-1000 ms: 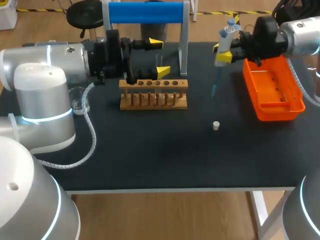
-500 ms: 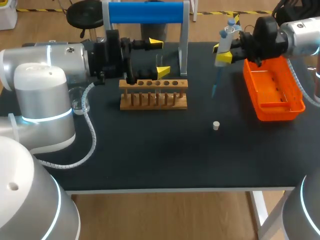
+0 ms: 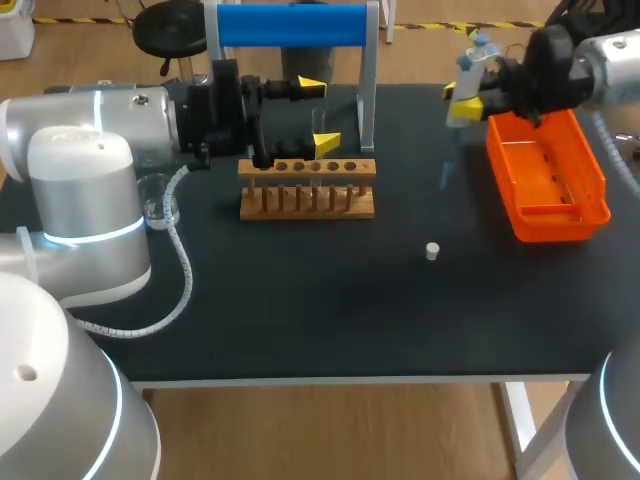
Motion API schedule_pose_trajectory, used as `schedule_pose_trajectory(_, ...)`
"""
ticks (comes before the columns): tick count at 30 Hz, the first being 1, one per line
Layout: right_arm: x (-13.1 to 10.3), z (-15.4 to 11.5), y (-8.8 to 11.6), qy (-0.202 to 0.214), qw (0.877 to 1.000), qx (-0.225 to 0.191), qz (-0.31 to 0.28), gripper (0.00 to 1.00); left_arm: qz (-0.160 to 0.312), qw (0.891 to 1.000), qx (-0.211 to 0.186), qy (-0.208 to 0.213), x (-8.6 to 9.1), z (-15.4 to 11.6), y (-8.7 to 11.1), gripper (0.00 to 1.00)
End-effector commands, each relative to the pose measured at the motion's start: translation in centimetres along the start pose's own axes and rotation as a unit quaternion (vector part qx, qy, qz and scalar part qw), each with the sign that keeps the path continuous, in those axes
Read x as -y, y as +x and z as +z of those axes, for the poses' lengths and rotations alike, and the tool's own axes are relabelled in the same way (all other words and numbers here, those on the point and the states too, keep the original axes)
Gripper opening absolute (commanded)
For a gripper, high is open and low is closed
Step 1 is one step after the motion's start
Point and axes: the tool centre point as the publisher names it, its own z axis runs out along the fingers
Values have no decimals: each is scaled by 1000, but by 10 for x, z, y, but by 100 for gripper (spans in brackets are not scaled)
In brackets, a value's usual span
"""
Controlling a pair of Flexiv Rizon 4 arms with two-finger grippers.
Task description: Invert the test tube, pick up the pipette, mount the tip to pipette, aspirate from beaker and dispense into the tube, eject the tip, return the pipette, and cap with the stopper.
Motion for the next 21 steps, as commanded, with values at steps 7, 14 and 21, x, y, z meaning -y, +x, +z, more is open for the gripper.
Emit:
schedule_pose_trajectory(7,-9,-92,-7,20,1000,2,-15,0,1,1000,1,1,0,0,1,100)
schedule_pose_trajectory(14,-7,-145,-20,12,1000,21,-7,0,1,1000,1,1,0,0,1,100)
schedule_pose_trajectory(21,-3,-181,-27,18,1000,26,-2,0,1,1000,1,1,0,0,1,100)
